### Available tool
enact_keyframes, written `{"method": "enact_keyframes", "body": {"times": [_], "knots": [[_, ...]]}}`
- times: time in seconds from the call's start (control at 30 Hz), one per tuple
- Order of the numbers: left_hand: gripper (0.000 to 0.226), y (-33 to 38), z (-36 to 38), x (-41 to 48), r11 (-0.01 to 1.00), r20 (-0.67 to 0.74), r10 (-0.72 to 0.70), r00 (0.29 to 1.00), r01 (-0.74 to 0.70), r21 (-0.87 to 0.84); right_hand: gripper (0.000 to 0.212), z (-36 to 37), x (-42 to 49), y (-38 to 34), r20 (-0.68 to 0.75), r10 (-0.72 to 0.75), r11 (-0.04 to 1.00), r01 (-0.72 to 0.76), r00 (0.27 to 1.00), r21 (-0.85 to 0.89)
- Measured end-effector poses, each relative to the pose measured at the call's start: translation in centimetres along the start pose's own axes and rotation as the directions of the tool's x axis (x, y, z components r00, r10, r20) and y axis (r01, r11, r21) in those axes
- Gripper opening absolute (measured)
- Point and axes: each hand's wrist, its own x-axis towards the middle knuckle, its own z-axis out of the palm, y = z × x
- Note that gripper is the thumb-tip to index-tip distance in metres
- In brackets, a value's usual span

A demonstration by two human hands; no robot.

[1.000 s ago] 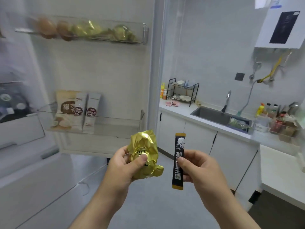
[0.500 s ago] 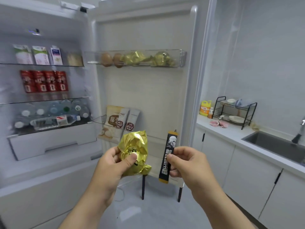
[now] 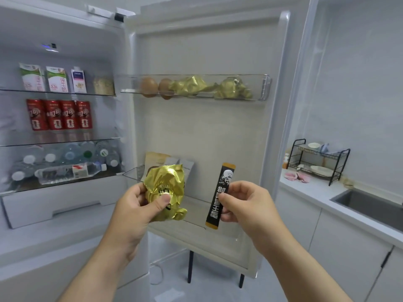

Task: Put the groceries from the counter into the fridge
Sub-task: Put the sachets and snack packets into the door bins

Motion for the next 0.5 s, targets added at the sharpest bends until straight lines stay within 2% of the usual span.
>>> {"method": "enact_keyframes", "body": {"times": [0.27, 0.4, 0.5], "knots": [[0.043, -0.2, -2.5, 8.8, 0.997, 0.066, 0.07, 0.995, -0.072, 0.041, 0.017, 4.2, 6.0, -1.5, -0.07, -0.114, 0.988, 0.106, 0.991, -0.108], [0.04, -0.5, -3.6, 12.4, 0.994, 0.107, 0.08, 0.991, -0.087, 0.068, 0.013, 5.8, 9.0, -1.1, -0.119, -0.066, 0.988, 0.048, 0.991, -0.15], [0.038, -1.0, -4.3, 14.0, 0.995, 0.129, 0.06, 0.99, -0.07, 0.072, 0.007, 6.9, 10.5, -0.4, -0.137, -0.007, 0.967, -0.028, 0.991, -0.254]]}}
